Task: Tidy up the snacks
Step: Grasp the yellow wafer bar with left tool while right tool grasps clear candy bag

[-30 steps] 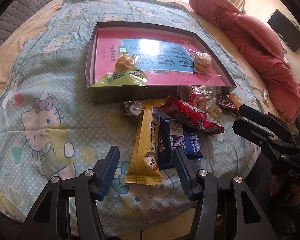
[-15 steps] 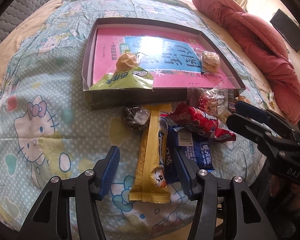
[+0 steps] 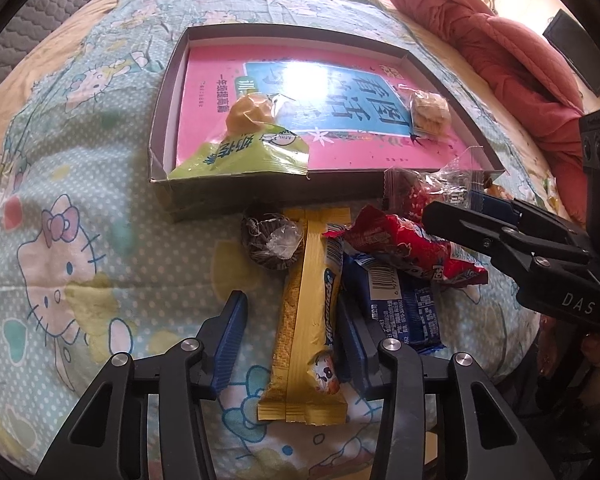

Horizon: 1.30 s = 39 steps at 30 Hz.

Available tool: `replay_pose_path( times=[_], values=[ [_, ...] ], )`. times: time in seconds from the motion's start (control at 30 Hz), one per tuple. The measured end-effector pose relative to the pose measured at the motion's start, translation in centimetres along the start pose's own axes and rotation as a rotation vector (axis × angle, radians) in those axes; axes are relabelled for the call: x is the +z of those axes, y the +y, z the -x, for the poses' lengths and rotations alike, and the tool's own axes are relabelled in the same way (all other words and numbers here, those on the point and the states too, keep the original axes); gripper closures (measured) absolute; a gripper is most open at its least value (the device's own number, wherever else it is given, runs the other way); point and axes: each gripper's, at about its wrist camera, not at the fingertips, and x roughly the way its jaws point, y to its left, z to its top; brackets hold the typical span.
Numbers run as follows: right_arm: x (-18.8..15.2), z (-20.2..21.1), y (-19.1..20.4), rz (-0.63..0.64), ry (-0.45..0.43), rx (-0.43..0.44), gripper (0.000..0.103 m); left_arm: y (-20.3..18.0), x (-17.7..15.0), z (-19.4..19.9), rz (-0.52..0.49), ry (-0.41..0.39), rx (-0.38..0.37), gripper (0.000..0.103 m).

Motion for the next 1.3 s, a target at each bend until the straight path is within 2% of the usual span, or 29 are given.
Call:
replay_pose_path(
  times=[0.17,0.27,0.47,0.5,0.57,0.67,0.93,1.3],
  values=[
    [0.5,-0.8,0.2,0.022,0.006,0.007,0.045,-0.2,0.3,-0.5,-0.004,0.002,0.006,0.056],
    [0.4,-1.0,0.3,0.041,0.008,0.014,0.052,-0.1,0.5,-1.2,-0.006,-0.001,0.001,0.057],
    [0.1,-0.4,1.3,0.132,-0.022,-0.031,0.055,-0.8,0.7,-1.5,-0.03,-0.004,0.023,0.058],
    [0.1,-0.2,1.4,0.142,-0.027,-0.033,0.055,-1.0,0.7,-1.5,-0.039,-0.004,0.027,0.06],
    [0.1,0.2,1.3,0.137,-0.037,-0.028,0.055,-1.3,0.7,-1.5,-0.048,-0.006,0.012,0.077],
    [0.4,0.9,0.9,0.113,-0.038,-0.028,0.055,-1.9,0.8,-1.5,-0.068,-0.002,0.002,0.084],
    [1.0,3.0,0.2,0.058,-0.107,-0.005,0.055,-0.8,0.8,-0.7,-0.024,-0.003,-0.076,0.086],
    [0.9,3.4,0.2,0.051,-0.134,0.027,0.055,-0.5,-0.5,3.3,-0.012,-0.078,-0.093,0.086]
  ],
)
